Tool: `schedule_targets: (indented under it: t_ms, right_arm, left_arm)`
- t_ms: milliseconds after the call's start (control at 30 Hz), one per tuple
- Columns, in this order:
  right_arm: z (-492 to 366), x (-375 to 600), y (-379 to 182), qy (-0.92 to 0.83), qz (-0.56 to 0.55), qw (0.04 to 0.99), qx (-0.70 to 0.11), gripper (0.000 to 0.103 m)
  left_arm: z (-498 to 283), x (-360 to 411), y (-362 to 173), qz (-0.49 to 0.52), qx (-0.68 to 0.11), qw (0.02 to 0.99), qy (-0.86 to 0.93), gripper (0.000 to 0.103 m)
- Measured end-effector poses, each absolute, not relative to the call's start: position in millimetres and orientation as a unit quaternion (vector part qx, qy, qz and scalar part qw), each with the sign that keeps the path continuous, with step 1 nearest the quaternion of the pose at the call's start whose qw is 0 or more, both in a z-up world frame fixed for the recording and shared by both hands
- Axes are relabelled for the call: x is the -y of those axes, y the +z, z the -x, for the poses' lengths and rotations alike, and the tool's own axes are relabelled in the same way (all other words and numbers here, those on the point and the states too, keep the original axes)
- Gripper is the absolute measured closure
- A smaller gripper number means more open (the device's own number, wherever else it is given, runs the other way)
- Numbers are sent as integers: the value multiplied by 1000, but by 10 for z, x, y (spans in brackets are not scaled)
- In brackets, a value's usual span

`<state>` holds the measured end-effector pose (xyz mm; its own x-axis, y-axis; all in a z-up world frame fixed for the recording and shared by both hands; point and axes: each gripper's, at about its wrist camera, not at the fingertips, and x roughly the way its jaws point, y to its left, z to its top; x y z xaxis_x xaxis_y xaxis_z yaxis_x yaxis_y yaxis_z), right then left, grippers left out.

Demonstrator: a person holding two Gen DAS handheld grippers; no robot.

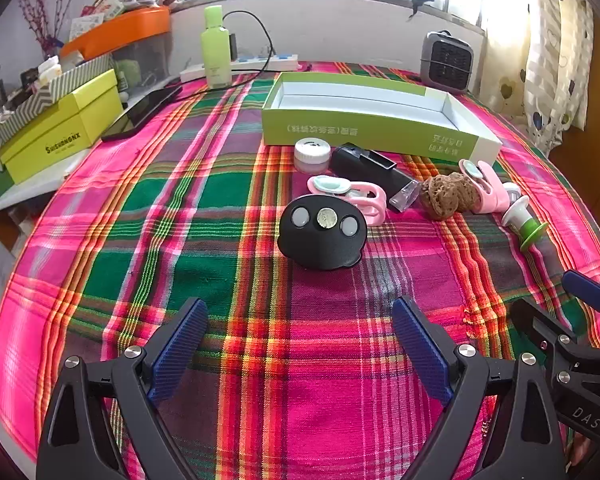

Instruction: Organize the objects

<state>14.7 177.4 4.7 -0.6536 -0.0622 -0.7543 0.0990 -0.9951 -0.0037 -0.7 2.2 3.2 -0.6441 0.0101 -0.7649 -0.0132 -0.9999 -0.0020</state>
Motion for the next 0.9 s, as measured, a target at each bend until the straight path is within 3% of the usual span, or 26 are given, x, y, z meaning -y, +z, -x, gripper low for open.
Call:
schedule_targets:
  t_ms: [900]
  right_arm:
    - [-51,-1745,58,-910,-413,39,-19,18]
  left_arm:
    - [100,-96,27,421,-8,19,907,9]
